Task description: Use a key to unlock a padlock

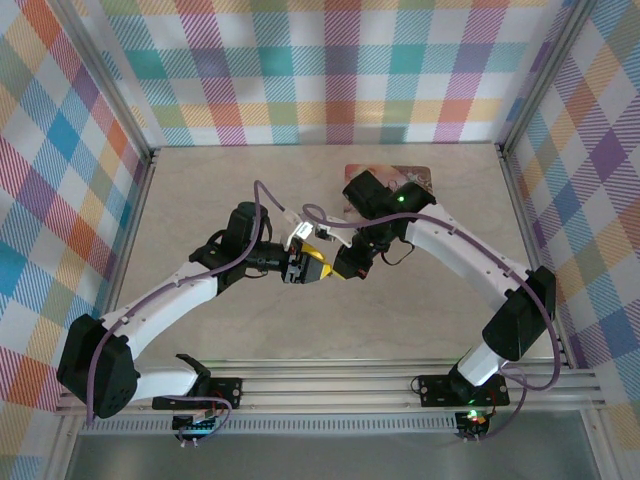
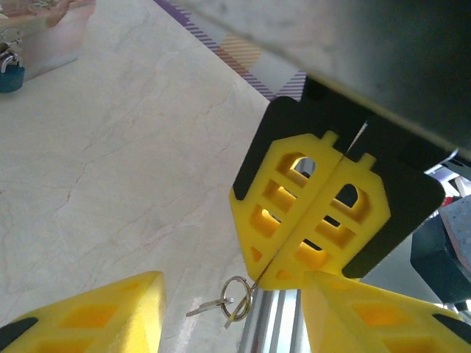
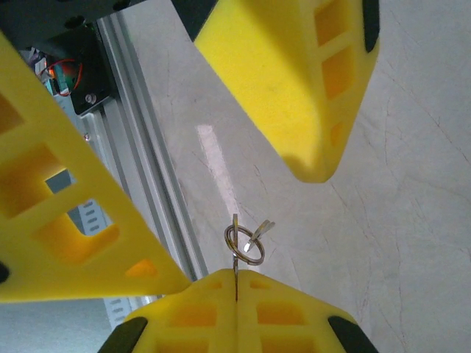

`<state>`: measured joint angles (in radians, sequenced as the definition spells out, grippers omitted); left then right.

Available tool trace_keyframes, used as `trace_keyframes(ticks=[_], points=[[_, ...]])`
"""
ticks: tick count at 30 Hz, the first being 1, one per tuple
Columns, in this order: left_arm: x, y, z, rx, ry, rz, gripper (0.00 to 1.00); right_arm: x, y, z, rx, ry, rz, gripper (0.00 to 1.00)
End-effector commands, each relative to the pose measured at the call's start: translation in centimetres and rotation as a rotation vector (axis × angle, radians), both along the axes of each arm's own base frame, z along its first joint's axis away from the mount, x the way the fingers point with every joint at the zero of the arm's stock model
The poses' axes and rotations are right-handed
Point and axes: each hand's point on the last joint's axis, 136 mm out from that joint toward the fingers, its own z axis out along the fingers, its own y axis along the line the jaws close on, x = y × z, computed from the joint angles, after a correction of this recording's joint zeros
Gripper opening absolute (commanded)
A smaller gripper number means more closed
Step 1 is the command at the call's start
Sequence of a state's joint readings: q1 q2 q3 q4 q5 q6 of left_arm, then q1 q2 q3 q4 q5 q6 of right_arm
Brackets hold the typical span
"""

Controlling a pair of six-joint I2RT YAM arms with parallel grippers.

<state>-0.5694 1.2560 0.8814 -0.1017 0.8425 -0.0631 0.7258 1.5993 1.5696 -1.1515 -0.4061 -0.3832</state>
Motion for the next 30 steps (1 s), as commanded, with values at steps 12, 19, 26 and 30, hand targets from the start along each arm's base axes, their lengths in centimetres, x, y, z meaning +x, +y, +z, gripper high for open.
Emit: trace_keyframes(ticks=[12,19,26,30], points=[[-0.9,-0.7,-0.5,0.002,0.034,-0.085,0.41,-0.9,0.1,1.4,0.079,0.006,0.025,0.0],[-0.9,-0.8,-0.6,0.004,0.039,-0.085,0.39,-1.0,0.3,1.4,0.093,0.019,0.025,0.0],[-1.0,-1.0,-0.8,0.009,0.071,-0.1,0.0,-0.9,0.4,1.4,0.105,0.013,0.014,0.0],[-0.7,-1.2,-1.4,0.019,0.093,-0.089,0.0,-0.3,0.5,1.4,0.12,0.013,-0.017,0.0]])
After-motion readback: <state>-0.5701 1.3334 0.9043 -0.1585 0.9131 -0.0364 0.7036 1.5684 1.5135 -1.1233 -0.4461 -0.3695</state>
